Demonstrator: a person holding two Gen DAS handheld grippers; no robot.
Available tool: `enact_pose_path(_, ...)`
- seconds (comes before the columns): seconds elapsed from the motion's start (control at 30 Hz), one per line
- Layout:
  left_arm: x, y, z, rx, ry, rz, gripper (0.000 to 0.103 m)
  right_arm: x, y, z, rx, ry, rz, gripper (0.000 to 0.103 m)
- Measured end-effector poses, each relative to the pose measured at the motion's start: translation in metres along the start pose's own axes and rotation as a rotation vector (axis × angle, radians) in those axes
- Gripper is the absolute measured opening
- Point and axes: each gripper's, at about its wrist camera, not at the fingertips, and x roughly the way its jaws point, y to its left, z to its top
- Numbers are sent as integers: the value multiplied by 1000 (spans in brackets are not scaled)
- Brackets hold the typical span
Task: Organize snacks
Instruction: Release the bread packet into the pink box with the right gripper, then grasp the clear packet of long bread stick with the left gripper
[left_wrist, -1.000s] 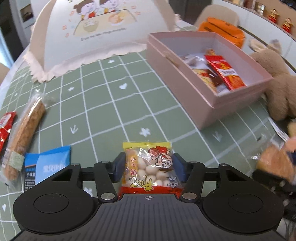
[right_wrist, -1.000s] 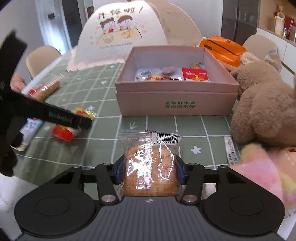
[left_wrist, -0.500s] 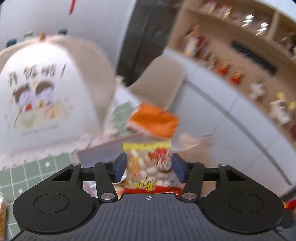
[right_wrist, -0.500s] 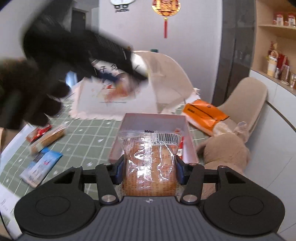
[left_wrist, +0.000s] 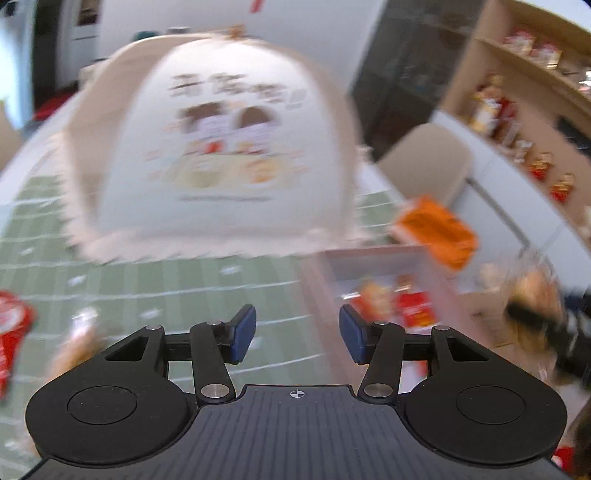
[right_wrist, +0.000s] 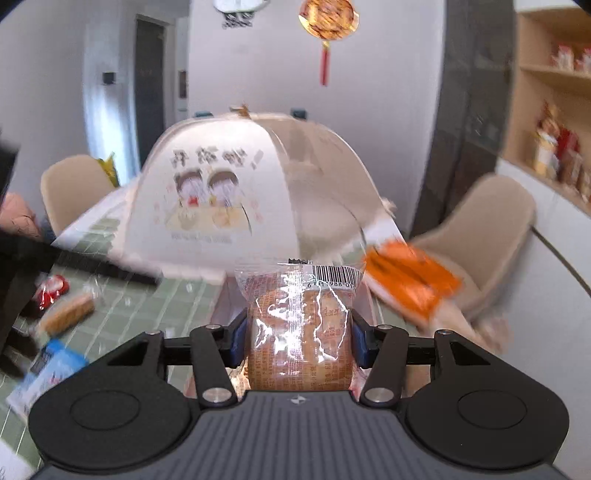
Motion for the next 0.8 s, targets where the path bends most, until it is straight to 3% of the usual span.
enact_pose_path(0.2, -12, 60, -20, 4, 25, 131, 55, 35, 34, 10, -4, 70, 80, 67)
enact_pose_path(0.37, -26, 129, -24, -43, 26, 196, 55, 52, 97, -11, -47, 144, 172, 67)
enact_pose_path(0.53, -30, 201, -20, -114, 54, 184, 55, 58, 164, -44, -4, 254, 289, 67)
enact_pose_path(0.63, -35, 229, -17, -120, 28, 223, 55, 62, 202, -63, 6, 313, 318, 67)
enact_pose_path(0.73, -42, 267, -17, -199, -13, 314, 55, 63, 230, -75, -1, 351, 335, 67)
enact_pose_path(0.8, -34, 289, -16, -218, 15, 291, 55, 62, 243, -80, -5, 368, 337, 67)
